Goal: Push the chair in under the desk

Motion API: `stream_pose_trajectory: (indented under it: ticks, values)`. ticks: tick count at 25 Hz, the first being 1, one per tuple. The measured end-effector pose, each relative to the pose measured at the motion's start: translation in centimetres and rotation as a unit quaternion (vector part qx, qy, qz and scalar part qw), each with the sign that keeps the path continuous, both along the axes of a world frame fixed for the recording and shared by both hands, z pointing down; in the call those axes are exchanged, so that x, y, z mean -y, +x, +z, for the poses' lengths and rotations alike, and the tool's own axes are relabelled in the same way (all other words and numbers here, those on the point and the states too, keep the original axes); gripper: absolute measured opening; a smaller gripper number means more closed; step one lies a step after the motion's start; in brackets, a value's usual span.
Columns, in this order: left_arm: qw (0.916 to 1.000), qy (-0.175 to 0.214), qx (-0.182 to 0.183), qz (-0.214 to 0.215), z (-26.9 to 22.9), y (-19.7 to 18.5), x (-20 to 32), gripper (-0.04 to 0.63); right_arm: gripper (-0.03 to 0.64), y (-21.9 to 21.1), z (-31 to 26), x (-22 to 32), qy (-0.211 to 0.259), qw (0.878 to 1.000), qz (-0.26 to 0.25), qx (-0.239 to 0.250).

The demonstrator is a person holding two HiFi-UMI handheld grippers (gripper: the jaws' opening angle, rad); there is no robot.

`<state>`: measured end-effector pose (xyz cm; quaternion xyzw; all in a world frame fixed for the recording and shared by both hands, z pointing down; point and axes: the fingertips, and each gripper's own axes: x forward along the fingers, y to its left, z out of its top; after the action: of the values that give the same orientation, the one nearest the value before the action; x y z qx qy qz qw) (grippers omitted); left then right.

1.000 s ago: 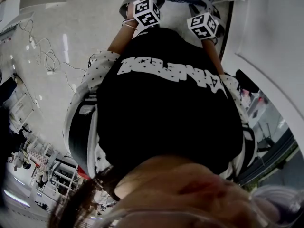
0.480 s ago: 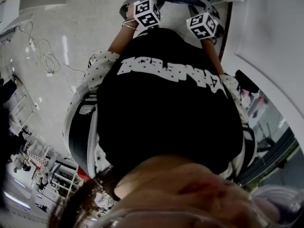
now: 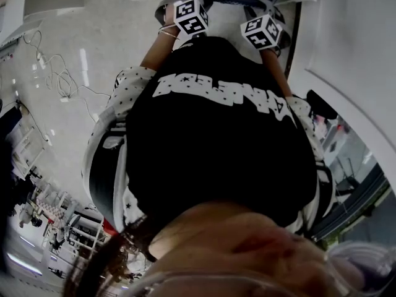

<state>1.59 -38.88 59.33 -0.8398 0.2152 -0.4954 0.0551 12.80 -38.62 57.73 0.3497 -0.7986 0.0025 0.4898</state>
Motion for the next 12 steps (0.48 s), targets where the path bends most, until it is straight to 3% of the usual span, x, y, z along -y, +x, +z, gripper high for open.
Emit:
stream_pose_trajectory:
  ticks: [12]
  values:
    - [0.9999,0.001,0.007,0.008,0.00,0.12,0.35,0.169,0.164,0.09,-0.09,0.21,-0.001,1.000,0.000,0.005]
